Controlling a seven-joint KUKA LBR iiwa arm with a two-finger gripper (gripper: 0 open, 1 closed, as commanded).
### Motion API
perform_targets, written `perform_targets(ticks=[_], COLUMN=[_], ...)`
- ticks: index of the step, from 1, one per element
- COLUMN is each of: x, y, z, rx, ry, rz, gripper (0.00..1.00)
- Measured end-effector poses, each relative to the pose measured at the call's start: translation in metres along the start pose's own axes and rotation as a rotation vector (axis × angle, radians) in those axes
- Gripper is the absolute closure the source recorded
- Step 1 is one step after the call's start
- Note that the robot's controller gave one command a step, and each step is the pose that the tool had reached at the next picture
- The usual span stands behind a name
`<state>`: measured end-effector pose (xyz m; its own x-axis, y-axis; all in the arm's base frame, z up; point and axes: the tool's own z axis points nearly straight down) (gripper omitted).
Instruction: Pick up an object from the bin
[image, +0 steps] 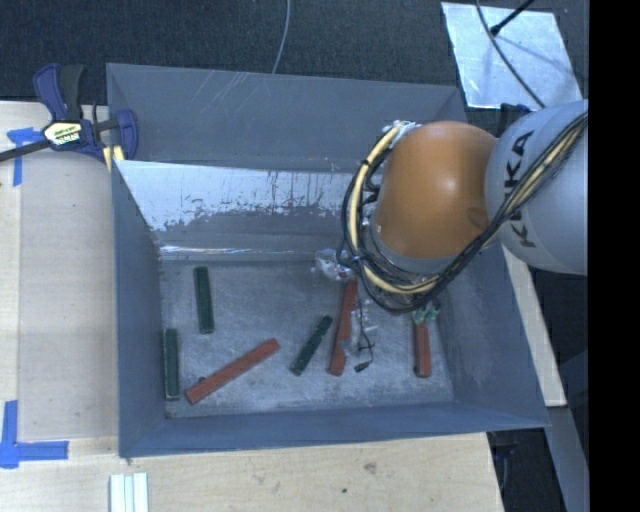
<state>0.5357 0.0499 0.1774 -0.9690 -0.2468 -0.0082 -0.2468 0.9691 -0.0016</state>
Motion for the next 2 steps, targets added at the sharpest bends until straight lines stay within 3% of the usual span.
perform_targets(ticks=[1, 2], x=[-0.005, -0.046], y=[0.001, 0.017], z=[0.014, 0.043], rx=[0.0, -0.001], ry=[-0.003, 0.004], rz=[0.009, 0.102], gripper=[0.0, 0.0])
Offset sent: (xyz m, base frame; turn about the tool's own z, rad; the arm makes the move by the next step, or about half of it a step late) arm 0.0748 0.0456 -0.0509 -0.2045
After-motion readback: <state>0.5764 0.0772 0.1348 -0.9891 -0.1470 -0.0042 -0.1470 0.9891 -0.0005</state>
